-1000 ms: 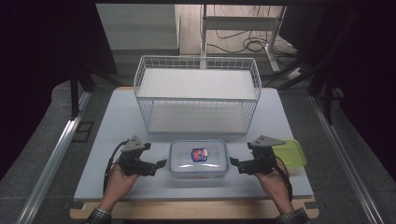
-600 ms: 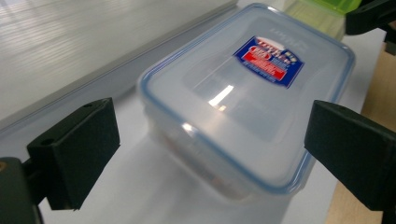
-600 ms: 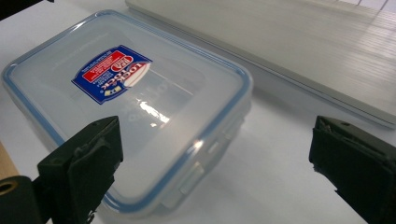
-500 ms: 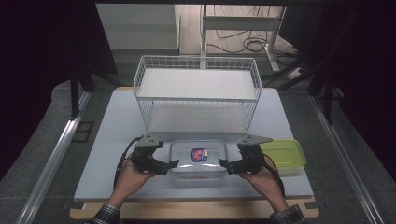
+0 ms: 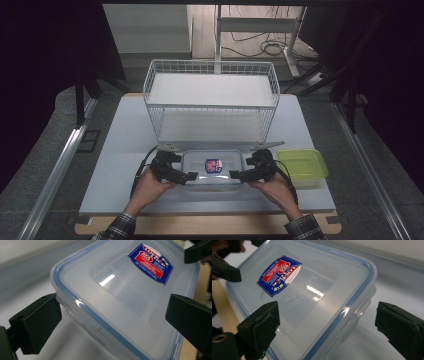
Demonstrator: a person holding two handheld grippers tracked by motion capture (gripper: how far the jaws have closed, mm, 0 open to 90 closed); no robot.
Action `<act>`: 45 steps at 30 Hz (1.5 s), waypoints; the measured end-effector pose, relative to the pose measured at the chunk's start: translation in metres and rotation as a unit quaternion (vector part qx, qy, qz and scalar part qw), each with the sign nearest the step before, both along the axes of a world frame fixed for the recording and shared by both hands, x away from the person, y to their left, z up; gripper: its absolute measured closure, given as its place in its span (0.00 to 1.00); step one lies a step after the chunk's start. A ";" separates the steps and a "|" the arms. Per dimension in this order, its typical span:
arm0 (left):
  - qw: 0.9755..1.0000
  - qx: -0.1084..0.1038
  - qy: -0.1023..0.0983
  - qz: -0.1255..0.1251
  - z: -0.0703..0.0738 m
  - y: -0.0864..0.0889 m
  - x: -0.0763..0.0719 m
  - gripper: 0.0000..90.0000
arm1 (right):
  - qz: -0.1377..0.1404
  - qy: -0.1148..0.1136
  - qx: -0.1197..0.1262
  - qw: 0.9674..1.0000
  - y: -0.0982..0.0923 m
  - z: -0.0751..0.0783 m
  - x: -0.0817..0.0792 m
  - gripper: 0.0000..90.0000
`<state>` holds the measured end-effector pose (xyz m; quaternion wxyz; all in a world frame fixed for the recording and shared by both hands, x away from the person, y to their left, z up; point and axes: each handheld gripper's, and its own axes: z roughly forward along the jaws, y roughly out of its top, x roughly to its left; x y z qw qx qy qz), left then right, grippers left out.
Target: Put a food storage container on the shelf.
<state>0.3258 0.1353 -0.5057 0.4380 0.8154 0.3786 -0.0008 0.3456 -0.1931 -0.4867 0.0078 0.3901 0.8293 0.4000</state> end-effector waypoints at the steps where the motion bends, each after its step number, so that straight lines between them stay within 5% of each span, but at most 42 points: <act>1: 1.000 -0.007 0.007 -0.004 -0.002 0.001 0.001 0.00 | 0.002 0.010 0.009 1.000 0.000 -0.002 0.002 0.05; 8: 0.998 -0.031 0.058 -0.019 -0.010 0.004 -0.002 0.00 | 0.017 0.072 0.035 0.997 0.003 -0.011 0.005 0.06; 14: 0.997 -0.045 0.065 -0.014 -0.006 0.013 -0.014 0.15 | 0.018 0.095 0.038 0.995 -0.005 -0.007 0.002 0.16; 17: 0.997 -0.056 0.047 -0.015 -0.003 0.021 -0.021 0.28 | 0.014 0.080 0.036 0.996 -0.007 -0.001 -0.008 0.25; 21: 0.996 -0.081 0.041 0.004 -0.001 0.028 -0.031 0.45 | 0.000 0.075 0.076 0.994 -0.022 0.003 -0.014 0.43; 27: 0.995 -0.088 0.022 0.028 0.004 0.027 -0.035 0.55 | -0.012 0.048 0.085 0.995 -0.026 0.009 -0.021 0.53; 31: 0.994 -0.106 0.024 0.032 0.000 0.029 -0.033 0.55 | -0.012 0.047 0.093 0.995 -0.028 0.008 -0.019 0.53; 45: 0.994 -0.101 0.015 0.043 0.005 0.029 -0.032 0.58 | -0.017 0.007 0.090 0.996 -0.026 0.013 -0.026 0.56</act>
